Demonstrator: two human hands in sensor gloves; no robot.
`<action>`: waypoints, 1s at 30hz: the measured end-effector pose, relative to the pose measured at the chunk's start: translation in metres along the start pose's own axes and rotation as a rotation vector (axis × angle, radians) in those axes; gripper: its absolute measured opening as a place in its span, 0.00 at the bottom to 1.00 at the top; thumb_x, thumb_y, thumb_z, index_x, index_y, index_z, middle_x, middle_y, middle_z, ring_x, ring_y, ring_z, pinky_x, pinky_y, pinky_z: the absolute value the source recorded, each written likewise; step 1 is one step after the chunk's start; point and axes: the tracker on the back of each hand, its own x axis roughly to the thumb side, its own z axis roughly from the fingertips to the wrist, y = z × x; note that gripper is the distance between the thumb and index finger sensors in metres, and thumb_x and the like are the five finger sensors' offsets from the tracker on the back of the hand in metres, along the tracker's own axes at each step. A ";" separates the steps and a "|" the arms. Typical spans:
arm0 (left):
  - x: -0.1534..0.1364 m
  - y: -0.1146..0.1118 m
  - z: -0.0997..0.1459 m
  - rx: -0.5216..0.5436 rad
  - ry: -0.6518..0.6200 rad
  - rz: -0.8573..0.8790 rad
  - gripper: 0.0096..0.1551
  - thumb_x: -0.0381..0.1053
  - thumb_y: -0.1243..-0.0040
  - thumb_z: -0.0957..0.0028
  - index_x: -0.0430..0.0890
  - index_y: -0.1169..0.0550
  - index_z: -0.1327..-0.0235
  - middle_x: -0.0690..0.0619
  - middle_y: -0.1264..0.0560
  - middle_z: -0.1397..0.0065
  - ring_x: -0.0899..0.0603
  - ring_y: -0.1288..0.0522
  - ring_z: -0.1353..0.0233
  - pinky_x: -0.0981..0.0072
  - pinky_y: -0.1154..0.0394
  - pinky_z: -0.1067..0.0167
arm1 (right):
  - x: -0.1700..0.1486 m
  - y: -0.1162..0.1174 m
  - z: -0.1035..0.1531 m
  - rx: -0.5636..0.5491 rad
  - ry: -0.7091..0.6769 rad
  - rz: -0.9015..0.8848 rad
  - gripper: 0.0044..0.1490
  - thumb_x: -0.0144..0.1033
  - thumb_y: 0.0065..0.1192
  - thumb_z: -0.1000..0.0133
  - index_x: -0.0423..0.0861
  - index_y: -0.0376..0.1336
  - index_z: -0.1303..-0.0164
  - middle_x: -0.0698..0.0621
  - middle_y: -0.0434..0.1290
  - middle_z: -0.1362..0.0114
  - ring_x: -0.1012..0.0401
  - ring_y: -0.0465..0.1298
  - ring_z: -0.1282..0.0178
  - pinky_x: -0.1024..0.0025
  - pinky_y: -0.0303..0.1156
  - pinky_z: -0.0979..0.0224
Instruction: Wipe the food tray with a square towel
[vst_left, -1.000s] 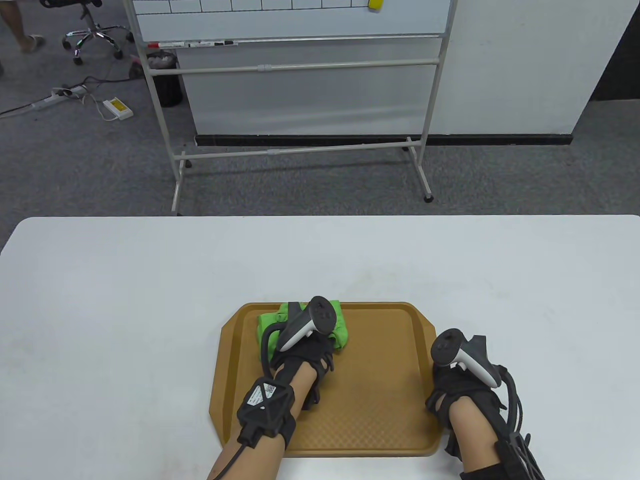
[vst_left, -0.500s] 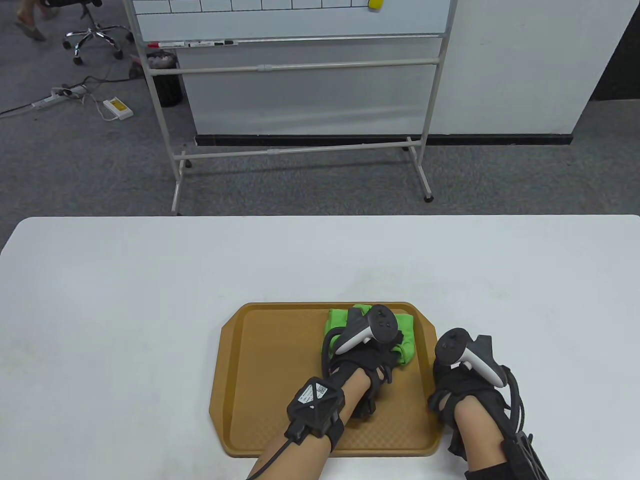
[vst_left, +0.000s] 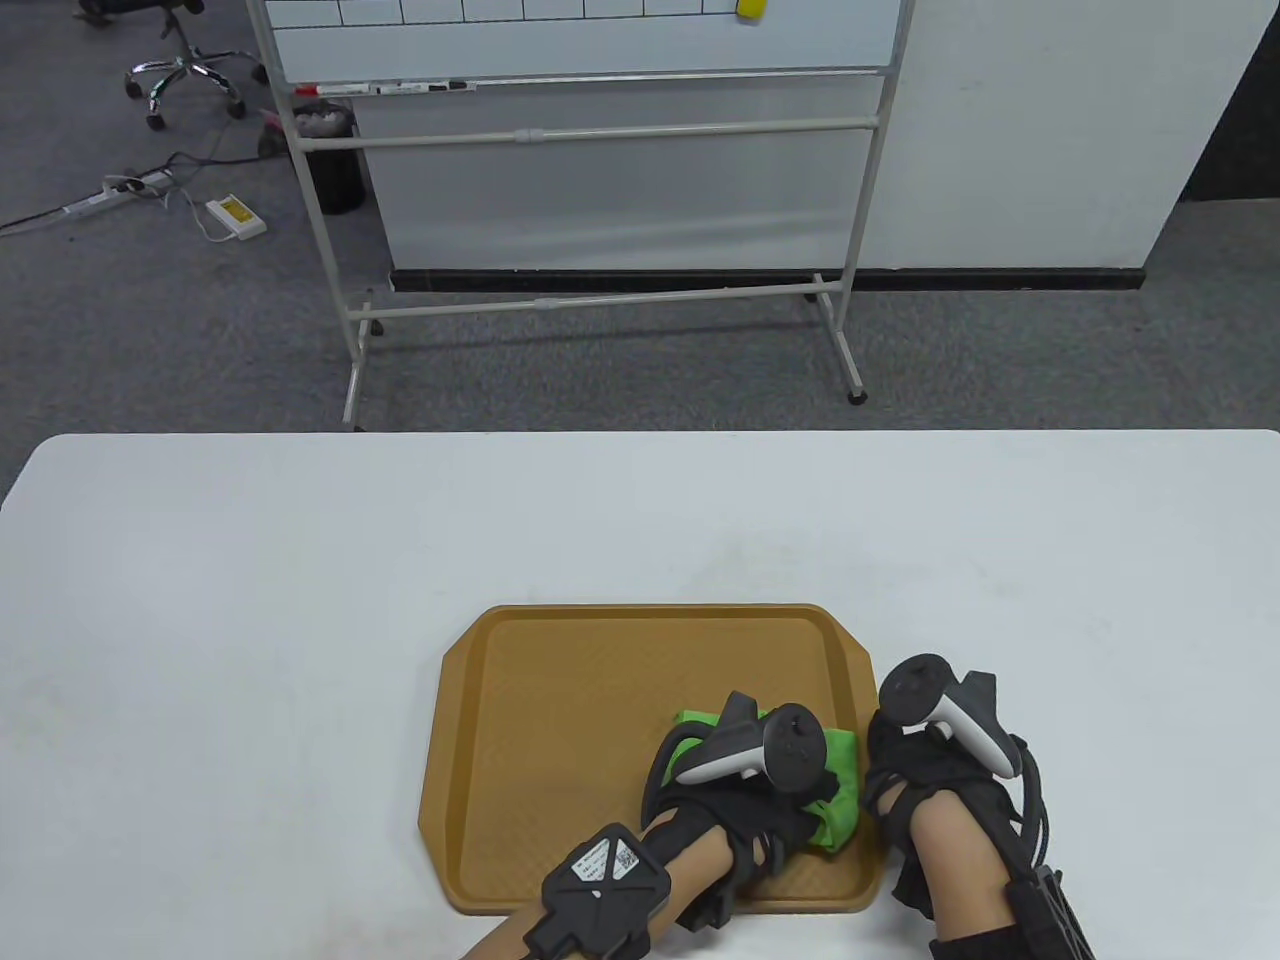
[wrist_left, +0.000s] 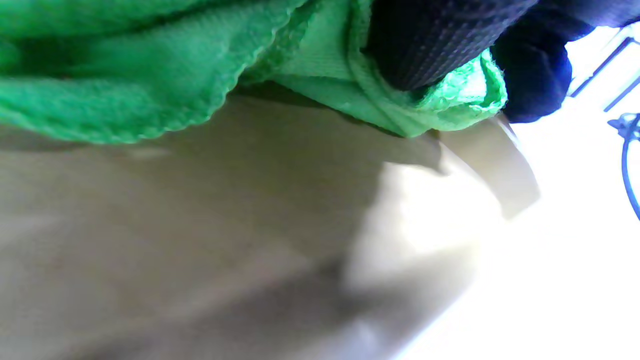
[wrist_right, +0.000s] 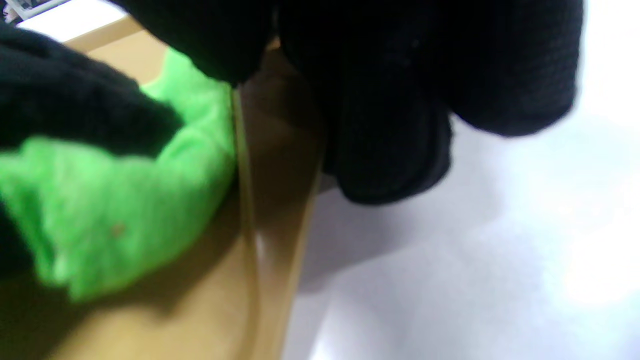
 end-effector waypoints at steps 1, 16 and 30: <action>0.003 -0.003 0.004 0.004 -0.005 -0.018 0.31 0.58 0.41 0.43 0.61 0.33 0.24 0.56 0.47 0.17 0.36 0.50 0.29 0.43 0.44 0.31 | 0.000 0.000 0.000 -0.003 0.005 0.005 0.42 0.42 0.58 0.47 0.49 0.41 0.28 0.42 0.81 0.40 0.50 0.88 0.60 0.51 0.80 0.52; -0.042 -0.020 0.086 0.015 0.126 -0.064 0.31 0.59 0.41 0.44 0.65 0.34 0.26 0.56 0.46 0.17 0.38 0.47 0.28 0.44 0.43 0.31 | 0.023 0.008 0.004 -0.089 0.077 0.254 0.54 0.50 0.71 0.50 0.45 0.41 0.28 0.45 0.82 0.42 0.53 0.89 0.62 0.53 0.81 0.54; -0.146 0.008 0.149 0.003 0.564 -0.258 0.30 0.58 0.43 0.43 0.64 0.35 0.26 0.54 0.43 0.12 0.33 0.52 0.18 0.37 0.52 0.25 | 0.031 0.011 0.006 -0.076 0.087 0.328 0.65 0.49 0.81 0.56 0.44 0.38 0.28 0.46 0.80 0.39 0.53 0.88 0.59 0.53 0.81 0.52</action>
